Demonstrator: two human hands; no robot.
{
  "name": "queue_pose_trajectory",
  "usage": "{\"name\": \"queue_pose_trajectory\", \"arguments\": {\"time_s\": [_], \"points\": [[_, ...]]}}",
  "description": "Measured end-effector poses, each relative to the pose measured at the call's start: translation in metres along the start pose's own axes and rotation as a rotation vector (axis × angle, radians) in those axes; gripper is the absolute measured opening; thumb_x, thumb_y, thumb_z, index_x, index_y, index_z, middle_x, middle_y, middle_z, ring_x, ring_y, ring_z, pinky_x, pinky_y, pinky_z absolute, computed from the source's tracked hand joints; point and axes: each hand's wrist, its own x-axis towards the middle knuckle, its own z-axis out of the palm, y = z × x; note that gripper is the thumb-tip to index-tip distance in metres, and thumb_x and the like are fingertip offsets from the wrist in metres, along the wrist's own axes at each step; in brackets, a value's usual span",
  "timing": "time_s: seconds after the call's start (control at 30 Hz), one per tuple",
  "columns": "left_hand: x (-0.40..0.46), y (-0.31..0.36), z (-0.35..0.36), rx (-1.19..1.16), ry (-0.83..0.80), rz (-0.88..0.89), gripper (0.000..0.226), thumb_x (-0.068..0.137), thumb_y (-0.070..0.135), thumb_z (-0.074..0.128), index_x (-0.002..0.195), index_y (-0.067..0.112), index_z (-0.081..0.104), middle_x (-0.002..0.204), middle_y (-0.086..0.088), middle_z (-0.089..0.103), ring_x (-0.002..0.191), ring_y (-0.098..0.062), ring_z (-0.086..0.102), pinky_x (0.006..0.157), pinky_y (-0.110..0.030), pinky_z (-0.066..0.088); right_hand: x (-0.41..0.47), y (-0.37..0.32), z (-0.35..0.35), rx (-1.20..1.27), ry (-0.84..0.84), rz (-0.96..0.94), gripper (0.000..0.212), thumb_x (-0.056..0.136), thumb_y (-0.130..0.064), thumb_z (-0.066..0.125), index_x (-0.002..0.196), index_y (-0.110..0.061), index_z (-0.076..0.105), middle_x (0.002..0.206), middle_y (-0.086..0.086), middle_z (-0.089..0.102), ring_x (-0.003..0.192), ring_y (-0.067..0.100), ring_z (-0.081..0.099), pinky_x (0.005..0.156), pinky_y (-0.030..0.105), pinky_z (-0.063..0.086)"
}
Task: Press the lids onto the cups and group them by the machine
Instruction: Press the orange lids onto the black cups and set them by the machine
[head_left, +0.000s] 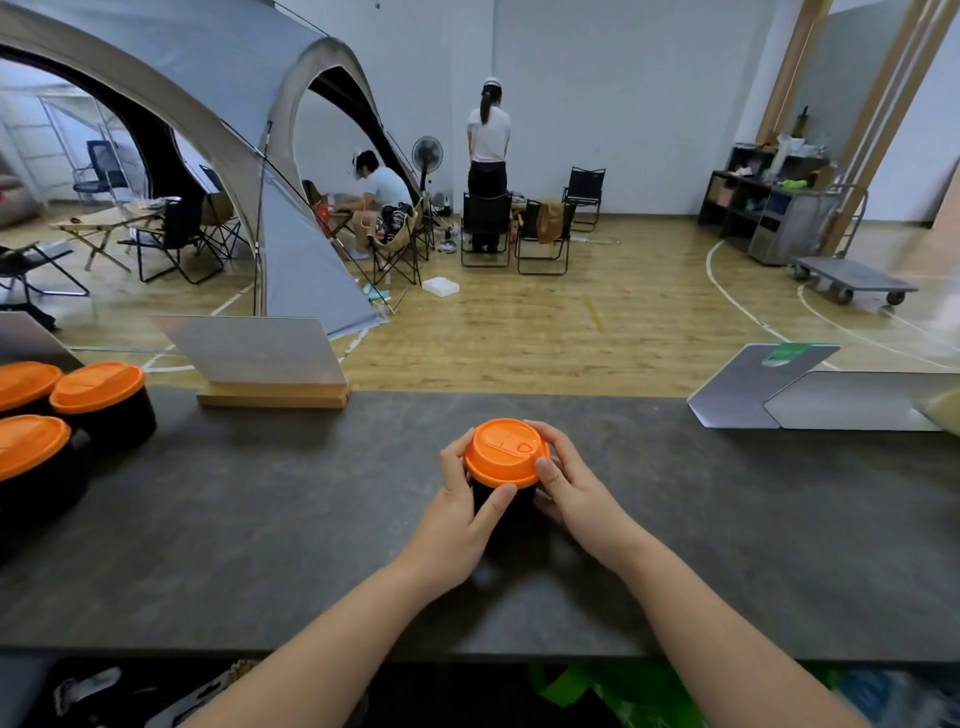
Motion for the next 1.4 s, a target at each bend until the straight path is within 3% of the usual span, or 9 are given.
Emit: {"name": "queue_pose_trajectory", "arguments": {"time_s": [0.13, 0.2, 0.3, 0.43, 0.6, 0.93, 1.13, 1.27, 1.4], "points": [[0.004, 0.004, -0.009, -0.035, -0.026, -0.019, 0.057, 0.097, 0.040, 0.054, 0.137, 0.040, 0.013, 0.134, 0.014, 0.043, 0.115, 0.007, 0.049, 0.088, 0.000, 0.035, -0.001, -0.005, -0.006, -0.070, 0.008, 0.003, 0.037, 0.097, -0.035, 0.053, 0.132, -0.037, 0.042, 0.121, -0.003, 0.063, 0.105, 0.022, 0.063, 0.090, 0.037, 0.050], [0.009, 0.008, -0.022, -0.010, -0.038, -0.018, 0.052, 0.094, 0.043, 0.058, 0.136, 0.041, 0.028, 0.129, 0.020, 0.049, 0.114, 0.012, 0.049, 0.084, -0.002, 0.038, 0.002, -0.011, -0.015, -0.198, 0.002, 0.005, 0.048, 0.090, -0.039, 0.065, 0.131, -0.042, 0.040, 0.125, 0.002, 0.061, 0.107, 0.017, 0.064, 0.094, 0.037, 0.053], [0.020, 0.014, -0.042, 0.055, -0.161, 0.002, 0.055, 0.095, 0.039, 0.061, 0.145, 0.037, 0.038, 0.135, 0.019, 0.052, 0.117, 0.006, 0.051, 0.085, -0.003, 0.041, 0.008, -0.021, -0.025, -0.390, -0.076, 0.047, 0.078, 0.076, -0.051, 0.076, 0.139, -0.053, 0.030, 0.129, -0.008, 0.054, 0.116, 0.010, 0.057, 0.102, 0.032, 0.046], [0.033, 0.019, -0.046, 0.120, -0.331, -0.054, 0.056, 0.105, 0.036, 0.040, 0.156, 0.037, 0.016, 0.149, 0.013, 0.036, 0.135, -0.009, 0.039, 0.115, -0.027, 0.031, 0.016, -0.030, -0.026, -0.512, -0.185, 0.090, 0.080, 0.082, -0.051, 0.070, 0.146, -0.043, 0.021, 0.140, -0.008, 0.047, 0.123, 0.009, 0.049, 0.106, 0.026, 0.038], [0.025, 0.005, -0.031, -0.015, -0.341, -0.041, 0.058, 0.101, 0.053, 0.031, 0.152, 0.048, 0.003, 0.158, 0.013, 0.021, 0.144, -0.012, 0.026, 0.122, -0.041, 0.022, 0.013, -0.018, -0.021, -0.450, -0.215, 0.075, 0.079, 0.074, -0.071, 0.058, 0.136, -0.058, 0.010, 0.145, -0.007, 0.036, 0.129, 0.013, 0.044, 0.112, 0.036, 0.036], [0.023, -0.002, -0.023, -0.075, -0.309, -0.008, 0.048, 0.105, 0.048, 0.027, 0.147, 0.055, 0.006, 0.147, 0.024, 0.021, 0.139, -0.004, 0.026, 0.119, -0.031, 0.023, 0.011, -0.011, -0.020, -0.371, -0.200, 0.076, 0.074, 0.087, -0.056, 0.059, 0.143, -0.049, 0.010, 0.144, -0.007, 0.033, 0.128, 0.014, 0.043, 0.110, 0.035, 0.038], [0.014, -0.002, 0.007, -0.232, 0.044, 0.022, 0.035, 0.107, 0.037, 0.025, 0.141, 0.041, 0.033, 0.138, 0.012, 0.045, 0.130, -0.006, 0.043, 0.110, -0.026, 0.036, 0.000, -0.002, -0.004, -0.212, -0.048, -0.005, 0.052, 0.092, -0.045, 0.046, 0.140, -0.043, 0.026, 0.140, -0.008, 0.042, 0.126, 0.007, 0.046, 0.113, 0.034, 0.035], [0.014, 0.009, 0.027, -0.294, 0.289, 0.012, 0.034, 0.099, 0.042, 0.024, 0.126, 0.040, 0.045, 0.119, 0.022, 0.055, 0.113, 0.006, 0.053, 0.092, -0.010, 0.039, 0.003, 0.011, 0.014, -0.204, 0.243, -0.079, 0.041, 0.094, -0.034, 0.028, 0.130, -0.039, 0.044, 0.128, -0.010, 0.057, 0.119, 0.008, 0.054, 0.108, 0.041, 0.041], [0.017, 0.012, 0.040, -0.304, 0.420, -0.016, 0.041, 0.095, 0.043, 0.022, 0.126, 0.041, 0.048, 0.114, 0.026, 0.055, 0.107, 0.011, 0.054, 0.089, -0.015, 0.044, 0.008, 0.008, 0.032, -0.233, 0.492, -0.106, 0.036, 0.095, -0.043, 0.021, 0.115, -0.047, 0.051, 0.108, -0.023, 0.060, 0.104, 0.003, 0.059, 0.097, 0.035, 0.048]]}}
